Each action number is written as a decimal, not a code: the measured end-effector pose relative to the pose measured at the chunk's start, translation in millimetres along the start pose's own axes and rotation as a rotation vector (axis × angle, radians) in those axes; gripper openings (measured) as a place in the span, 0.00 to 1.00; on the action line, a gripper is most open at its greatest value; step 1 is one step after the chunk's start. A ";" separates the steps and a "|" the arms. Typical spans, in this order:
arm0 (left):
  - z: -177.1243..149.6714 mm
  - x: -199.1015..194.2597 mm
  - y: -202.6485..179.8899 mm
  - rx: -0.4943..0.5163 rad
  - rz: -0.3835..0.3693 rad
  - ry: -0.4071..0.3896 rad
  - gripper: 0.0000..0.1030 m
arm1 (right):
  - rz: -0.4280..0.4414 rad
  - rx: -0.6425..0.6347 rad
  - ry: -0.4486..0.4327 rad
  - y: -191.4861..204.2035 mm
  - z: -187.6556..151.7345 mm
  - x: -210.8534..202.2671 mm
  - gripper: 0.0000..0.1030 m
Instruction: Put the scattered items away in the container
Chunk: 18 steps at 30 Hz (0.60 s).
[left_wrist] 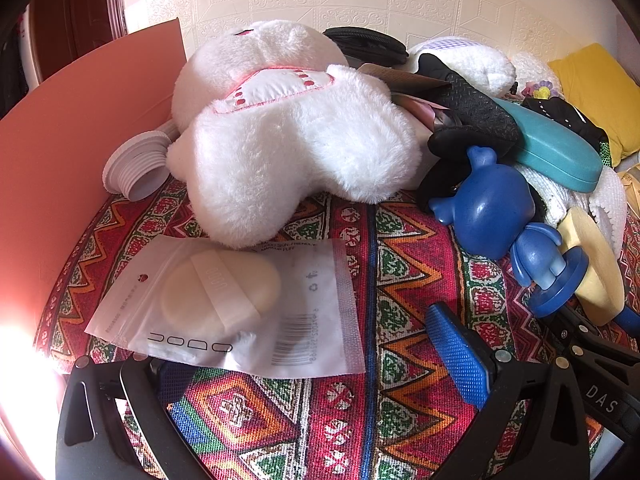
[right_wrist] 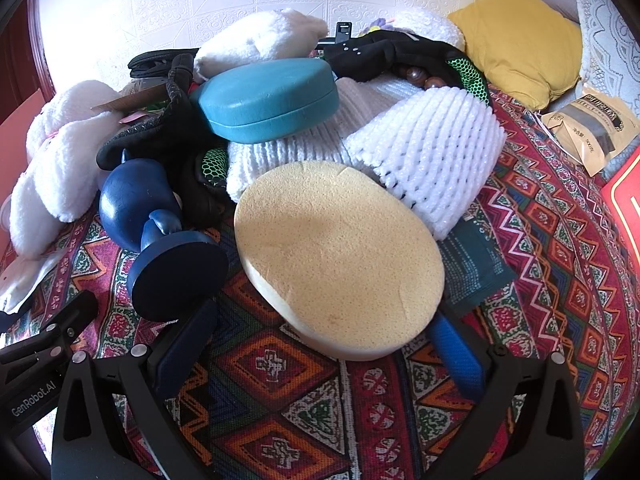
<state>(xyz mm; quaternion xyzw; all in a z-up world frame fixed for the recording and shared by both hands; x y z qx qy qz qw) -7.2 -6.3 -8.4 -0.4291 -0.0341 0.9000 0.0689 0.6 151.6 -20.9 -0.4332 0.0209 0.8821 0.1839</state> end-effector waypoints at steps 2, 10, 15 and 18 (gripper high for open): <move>-0.1 0.0 0.0 0.001 0.001 0.000 1.00 | -0.014 -0.009 0.008 0.6 0.2 2.1 0.99; 0.6 -1.4 -2.8 0.008 0.012 -0.001 1.00 | -0.020 0.017 0.005 -14.9 -1.7 -4.2 0.99; 3.5 0.1 -5.9 0.006 0.011 -0.001 1.00 | -0.024 0.014 0.006 -21.1 -4.1 -7.8 0.99; 3.7 -1.5 -11.7 0.009 0.014 -0.001 1.00 | -0.027 0.012 0.013 -23.4 -5.2 -11.4 0.99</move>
Point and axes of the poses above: each gripper's, at about its wrist camera, not at the fingertips, and x roughly the way its jaws point, y to its left, z to its top, the point moved 1 cm from there along x, roughly the way its jaws point, and after that the axes turned 9 degrees about -z, right-handed, at the moved point
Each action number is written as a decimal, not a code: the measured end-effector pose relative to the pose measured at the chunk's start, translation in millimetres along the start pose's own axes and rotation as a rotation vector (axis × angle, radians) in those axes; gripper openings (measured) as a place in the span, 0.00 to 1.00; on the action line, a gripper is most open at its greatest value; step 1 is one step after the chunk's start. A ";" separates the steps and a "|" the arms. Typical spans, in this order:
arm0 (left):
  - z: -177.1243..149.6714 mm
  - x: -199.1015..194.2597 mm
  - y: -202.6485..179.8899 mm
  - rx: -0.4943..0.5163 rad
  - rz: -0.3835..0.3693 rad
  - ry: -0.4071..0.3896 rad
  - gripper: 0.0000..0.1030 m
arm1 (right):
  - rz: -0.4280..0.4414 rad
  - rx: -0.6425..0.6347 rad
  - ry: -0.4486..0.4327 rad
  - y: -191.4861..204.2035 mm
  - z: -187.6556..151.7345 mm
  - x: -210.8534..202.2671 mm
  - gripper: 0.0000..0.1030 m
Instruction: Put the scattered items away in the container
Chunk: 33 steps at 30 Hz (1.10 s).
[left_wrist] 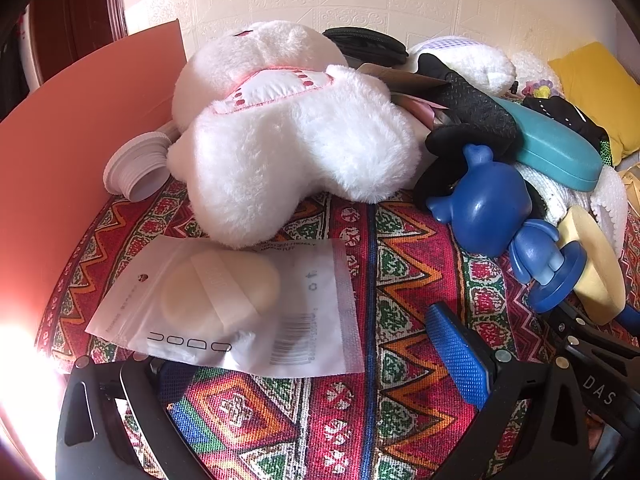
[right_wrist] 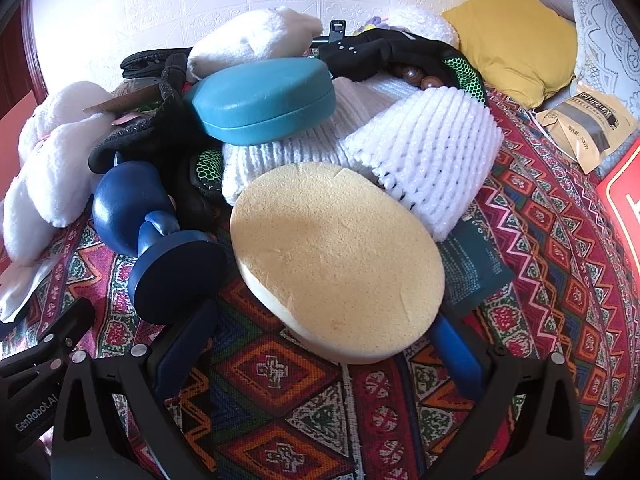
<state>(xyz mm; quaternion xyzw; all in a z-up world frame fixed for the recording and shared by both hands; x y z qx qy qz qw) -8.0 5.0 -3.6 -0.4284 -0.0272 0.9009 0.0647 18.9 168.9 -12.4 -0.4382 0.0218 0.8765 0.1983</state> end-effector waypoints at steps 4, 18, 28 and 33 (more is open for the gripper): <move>0.5 -0.9 -1.4 -0.011 -0.013 0.005 1.00 | -0.028 0.027 0.023 -3.2 -1.2 -4.3 0.99; -25.7 -112.4 17.7 -0.020 0.007 -0.058 1.00 | 0.025 -0.033 -0.052 -10.8 11.4 -113.4 0.99; 21.0 -167.2 75.3 -0.094 -0.036 -0.214 1.00 | 0.039 -0.066 -0.370 17.8 38.5 -199.0 0.99; 73.1 -149.9 62.8 -0.098 -0.027 -0.272 1.00 | -0.026 -0.105 -0.412 50.4 70.4 -174.9 0.99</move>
Point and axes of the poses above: each gripper's, at about its wrist camera, not at the fingertips, and x roughly the way its jaws point, y to its left, z to its top, the point moved 1 cm from there along x, roughly the way its jaws point, and after that the axes turned 9 degrees about -z, right-handed, at the moved point
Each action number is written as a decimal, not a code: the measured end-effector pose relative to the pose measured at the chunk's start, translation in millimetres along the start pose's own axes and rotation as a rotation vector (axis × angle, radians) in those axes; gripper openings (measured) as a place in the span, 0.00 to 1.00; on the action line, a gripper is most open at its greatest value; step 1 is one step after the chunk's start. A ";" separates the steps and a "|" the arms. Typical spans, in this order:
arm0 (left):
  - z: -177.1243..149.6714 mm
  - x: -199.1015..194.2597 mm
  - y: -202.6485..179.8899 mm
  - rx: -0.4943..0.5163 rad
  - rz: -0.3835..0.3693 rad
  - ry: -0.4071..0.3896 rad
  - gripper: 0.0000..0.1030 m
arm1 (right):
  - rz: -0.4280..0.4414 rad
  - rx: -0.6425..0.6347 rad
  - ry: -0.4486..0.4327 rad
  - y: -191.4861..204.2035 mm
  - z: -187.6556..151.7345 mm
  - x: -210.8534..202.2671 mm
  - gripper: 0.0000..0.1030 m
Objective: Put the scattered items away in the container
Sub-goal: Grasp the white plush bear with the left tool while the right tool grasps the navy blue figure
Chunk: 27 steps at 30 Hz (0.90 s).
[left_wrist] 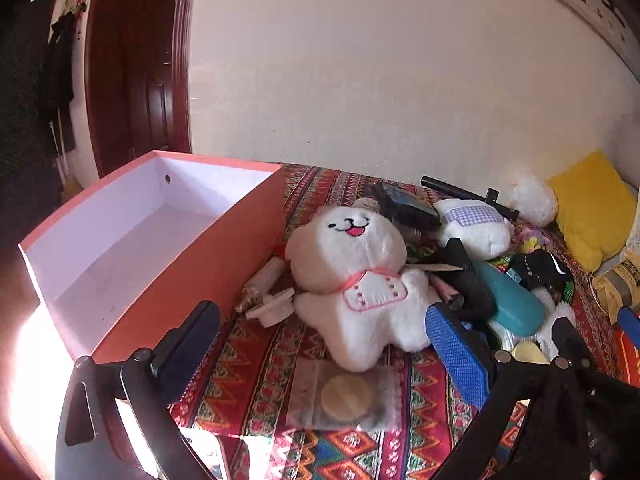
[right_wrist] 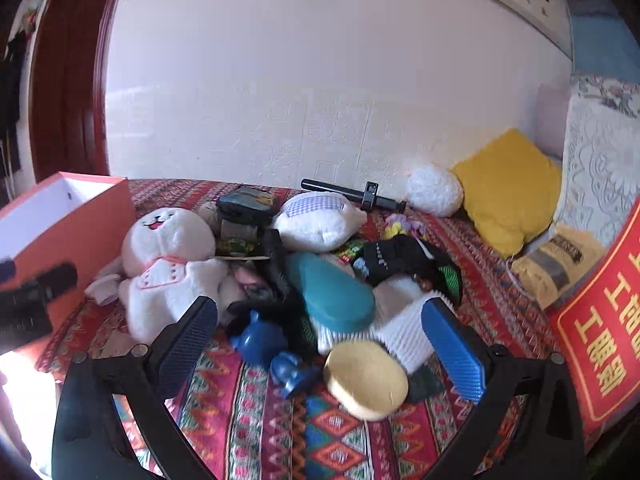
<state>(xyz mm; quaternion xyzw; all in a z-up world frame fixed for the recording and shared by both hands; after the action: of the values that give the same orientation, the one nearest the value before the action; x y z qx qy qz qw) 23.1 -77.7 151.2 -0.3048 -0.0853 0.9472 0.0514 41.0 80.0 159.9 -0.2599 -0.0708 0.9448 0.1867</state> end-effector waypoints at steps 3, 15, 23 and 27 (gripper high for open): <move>-9.5 10.4 1.6 0.029 -0.003 0.026 1.00 | 0.014 0.044 -0.014 4.5 6.2 10.1 0.99; -21.4 32.7 6.1 0.017 0.029 0.114 1.00 | 0.098 -0.119 0.126 32.5 -37.4 45.8 0.99; 0.5 112.6 5.7 -0.013 0.027 0.233 1.00 | 0.094 -0.196 0.217 51.3 -66.2 88.9 0.99; 3.9 151.2 7.3 -0.064 -0.032 0.294 1.00 | 0.090 -0.227 0.293 57.7 -78.0 117.2 0.96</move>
<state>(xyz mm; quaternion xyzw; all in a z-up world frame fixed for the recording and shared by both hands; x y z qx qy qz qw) -101.8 -62.7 67.0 -0.4403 -0.1119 0.8882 0.0685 -30.1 75.4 25.5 -0.4172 -0.1371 0.8901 0.1219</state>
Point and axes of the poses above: each gripper's, at about its wrist camera, not at the fingertips, and x roughly the way its jaws point, y to its left, z to its top, the point moved 1 cm from there along x, roughly the way its jaws point, and after that the axes turned 9 degrees about -z, right-handed, at the moved point
